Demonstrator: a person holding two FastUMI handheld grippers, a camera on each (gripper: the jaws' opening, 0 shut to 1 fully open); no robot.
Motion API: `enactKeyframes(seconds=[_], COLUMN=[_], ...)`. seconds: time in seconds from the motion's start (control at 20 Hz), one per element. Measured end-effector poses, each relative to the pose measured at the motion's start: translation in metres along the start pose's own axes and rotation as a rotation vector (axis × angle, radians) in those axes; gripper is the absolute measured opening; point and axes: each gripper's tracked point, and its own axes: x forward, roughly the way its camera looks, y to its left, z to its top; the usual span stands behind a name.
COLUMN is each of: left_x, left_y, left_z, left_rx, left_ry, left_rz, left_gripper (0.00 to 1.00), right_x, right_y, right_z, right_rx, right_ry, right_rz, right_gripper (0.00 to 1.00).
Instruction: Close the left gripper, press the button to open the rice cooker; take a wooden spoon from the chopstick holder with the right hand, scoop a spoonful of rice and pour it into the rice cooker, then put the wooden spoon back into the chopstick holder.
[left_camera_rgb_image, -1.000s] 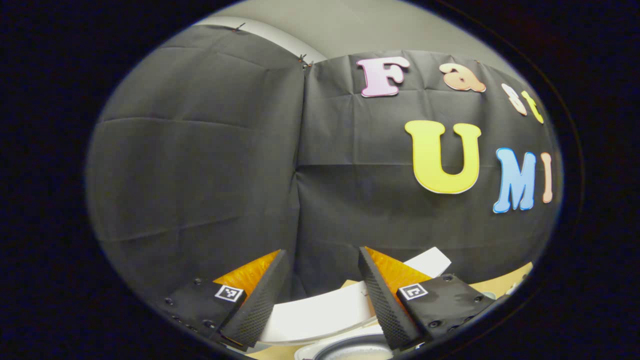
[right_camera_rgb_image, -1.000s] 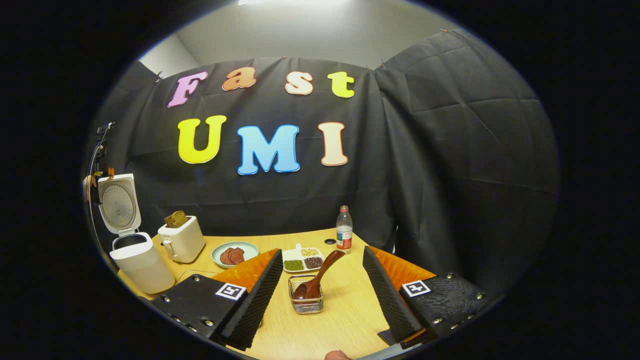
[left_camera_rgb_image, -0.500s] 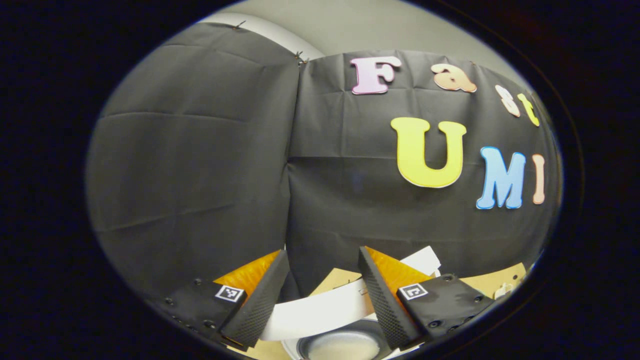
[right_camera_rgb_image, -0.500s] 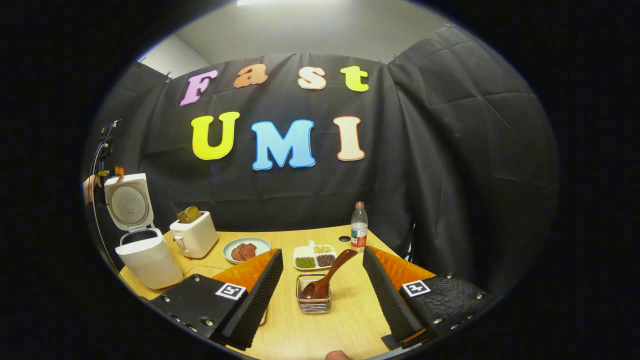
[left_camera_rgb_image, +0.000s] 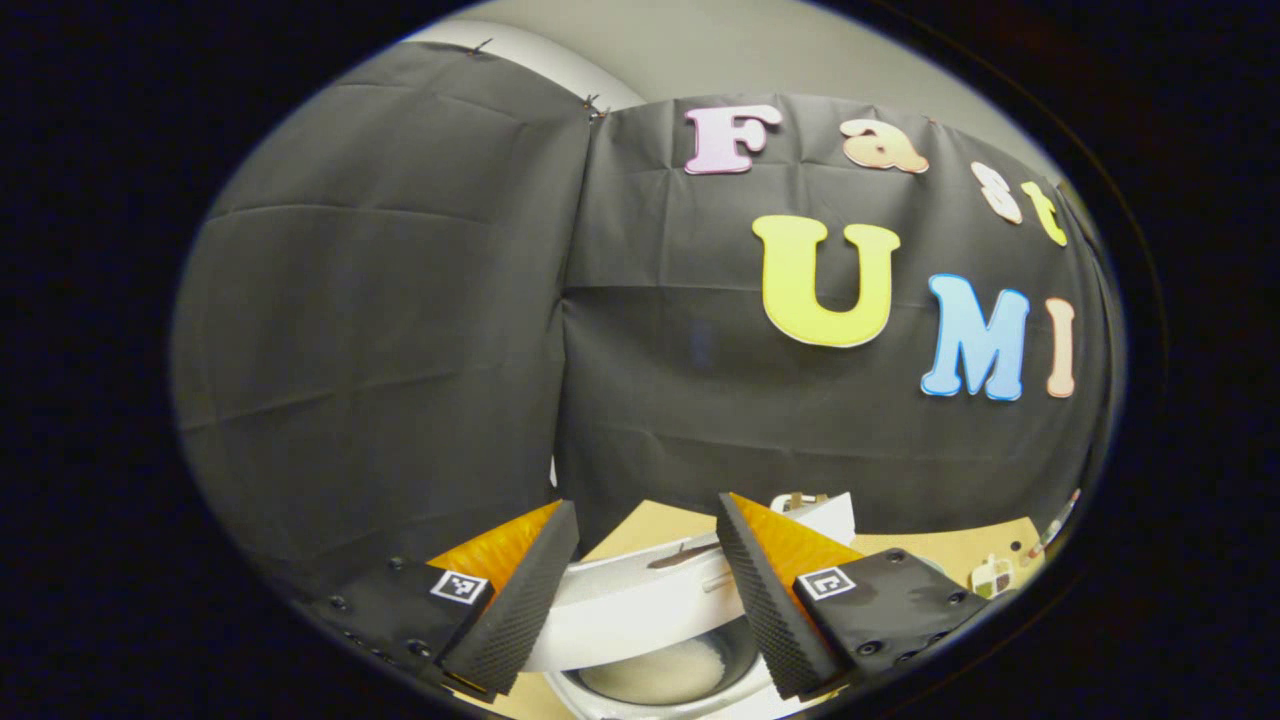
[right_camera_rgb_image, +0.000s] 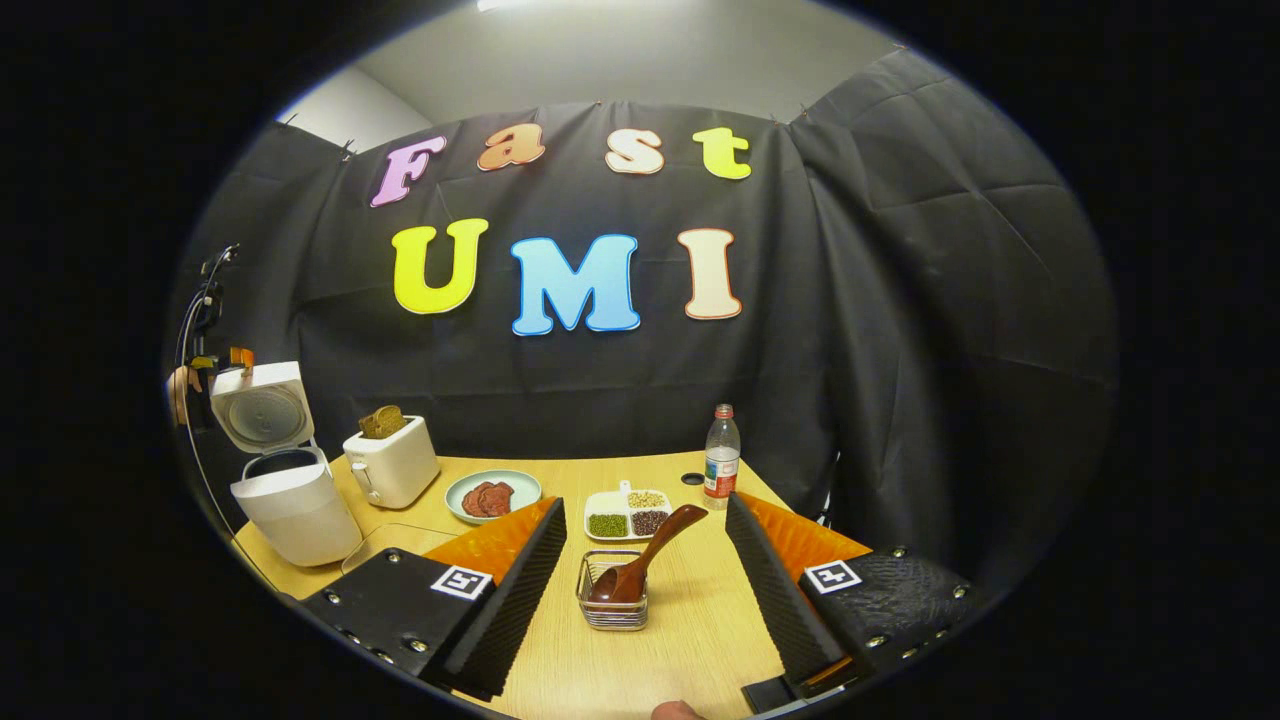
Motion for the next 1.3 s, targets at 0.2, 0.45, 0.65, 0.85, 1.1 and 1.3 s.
enactKeyframes(seconds=[0.2, 0.45, 0.65, 0.85, 1.1, 1.3], left_x=[-0.012, -0.027, -0.035, -0.038, -0.041, -0.044], left_y=[-0.01, -0.023, -0.03, -0.037, -0.042, -0.043], left_z=[-0.03, -0.052, -0.078, -0.112, -0.142, -0.157], left_rx=[0.014, 0.036, -0.005, -0.015, 0.035, 0.062], left_ry=[0.038, 0.041, 0.078, 0.129, 0.164, 0.183], left_rz=[-0.019, -0.021, -0.037, -0.049, -0.054, -0.051], left_gripper=[0.97, 0.96, 0.97, 0.97, 0.97, 0.95], right_x=[0.001, 0.002, 0.003, 0.004, 0.006, 0.006], right_y=[-0.003, -0.012, -0.017, -0.016, -0.015, -0.012], right_z=[-0.01, -0.017, -0.021, -0.023, -0.028, -0.027], right_rx=[-0.007, 0.002, 0.021, 0.017, 0.006, -0.006], right_ry=[0.02, 0.032, 0.039, 0.046, 0.059, 0.055], right_rz=[0.017, 0.018, 0.014, 0.018, 0.018, 0.023], right_gripper=[0.98, 0.98, 0.98, 0.98, 0.98, 0.98])
